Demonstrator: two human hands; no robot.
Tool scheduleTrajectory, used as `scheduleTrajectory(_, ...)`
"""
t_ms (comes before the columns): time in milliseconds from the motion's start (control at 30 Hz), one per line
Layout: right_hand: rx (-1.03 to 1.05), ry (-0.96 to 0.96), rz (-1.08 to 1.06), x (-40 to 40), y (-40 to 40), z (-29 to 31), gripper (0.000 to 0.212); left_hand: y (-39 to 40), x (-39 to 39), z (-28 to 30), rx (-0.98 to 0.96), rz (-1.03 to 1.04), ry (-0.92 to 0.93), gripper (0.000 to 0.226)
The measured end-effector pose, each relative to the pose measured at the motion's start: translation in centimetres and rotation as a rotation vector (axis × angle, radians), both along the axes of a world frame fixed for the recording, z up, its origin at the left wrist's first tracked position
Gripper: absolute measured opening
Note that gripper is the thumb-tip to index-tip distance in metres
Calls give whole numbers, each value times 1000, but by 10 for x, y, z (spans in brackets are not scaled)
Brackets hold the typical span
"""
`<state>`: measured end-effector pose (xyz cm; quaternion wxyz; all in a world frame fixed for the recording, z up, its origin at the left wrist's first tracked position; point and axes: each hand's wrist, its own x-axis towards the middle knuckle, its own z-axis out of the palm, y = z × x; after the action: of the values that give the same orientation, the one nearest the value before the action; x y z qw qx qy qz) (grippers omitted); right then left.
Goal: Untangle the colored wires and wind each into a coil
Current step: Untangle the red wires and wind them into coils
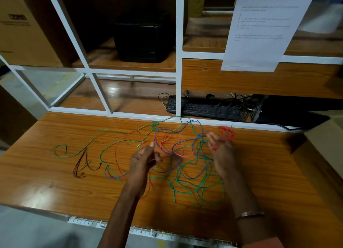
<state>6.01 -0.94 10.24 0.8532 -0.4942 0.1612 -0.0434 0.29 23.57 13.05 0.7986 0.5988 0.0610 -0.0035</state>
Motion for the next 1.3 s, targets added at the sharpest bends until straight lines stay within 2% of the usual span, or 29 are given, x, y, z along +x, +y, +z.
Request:
scheduleTrajectory(67, -305, 153, 53, -5, 9, -20, 26, 4, 1, 9, -53, 25, -23, 33)
scheduleTrajectory(167, -912, 247, 304, -8, 13, -45, 36, 6, 4, 17, -86, 18, -49, 18)
scheduleTrajectory(233, -1268, 286, 497, -15, 25, -42, 18, 5, 6, 21, -147, -20, -72, 12)
scheduleTrajectory(267, -1307, 278, 577, -20, 34, -35, 12, 4, 8, 22, -173, -22, -81, 12)
scheduleTrajectory(300, -1224, 260, 665, -25, 43, -30, 9, 2, 11, 24, -184, -8, -89, 15)
scheduleTrajectory(333, -1023, 280, 742, -31, 51, -24, 10, 2, 15, 26, -184, 14, -97, 19)
scheduleTrajectory(433, -528, 321, 780, -42, 67, -12, 30, 4, 25, 30, -205, 68, -111, 24)
scheduleTrajectory(500, -276, 288, 832, -46, 67, -1, 54, 9, 28, 30, -208, 112, -102, 22)
scheduleTrajectory(567, -112, 255, 994, -47, 62, 6, 79, 14, 32, 25, -166, 164, -64, 24)
scheduleTrajectory(700, 243, 58, 1228, -54, 59, 19, 88, 19, 35, 6, -9, 246, 78, 28)
scheduleTrajectory(767, 411, -41, 1184, -54, 59, 30, 83, 18, 31, -2, 26, 292, 137, 22)
scheduleTrajectory(833, 520, -95, 1019, -54, 58, 47, 77, 14, 23, -5, 99, 300, 134, 17)
scheduleTrajectory(867, 582, -97, 881, -52, 55, 54, 73, 12, 17, -6, 155, 266, 101, 18)
scheduleTrajectory(933, 834, -159, 634, -37, 43, 56, 59, 5, 6, -6, 251, 153, 19, 30)
scheduleTrajectory(1000, 1078, -253, 489, -17, 31, 51, 45, -2, -2, -8, 329, 31, -65, 37)
scheduleTrajectory(1067, 1090, -202, 318, 0, 22, 42, 44, -8, -9, -11, 435, -59, -130, 36)
scheduleTrajectory(1133, 946, -159, 159, 7, 19, 41, 33, -11, -13, -13, 532, -82, -197, 29)
scheduleTrajectory(1200, 800, -159, 110, 8, 21, 36, 26, -7, -14, -11, 572, -39, -261, 24)
scheduleTrajectory(1300, 348, -118, 158, 4, 38, 28, 22, 5, -14, -3, 606, 18, -307, 21)
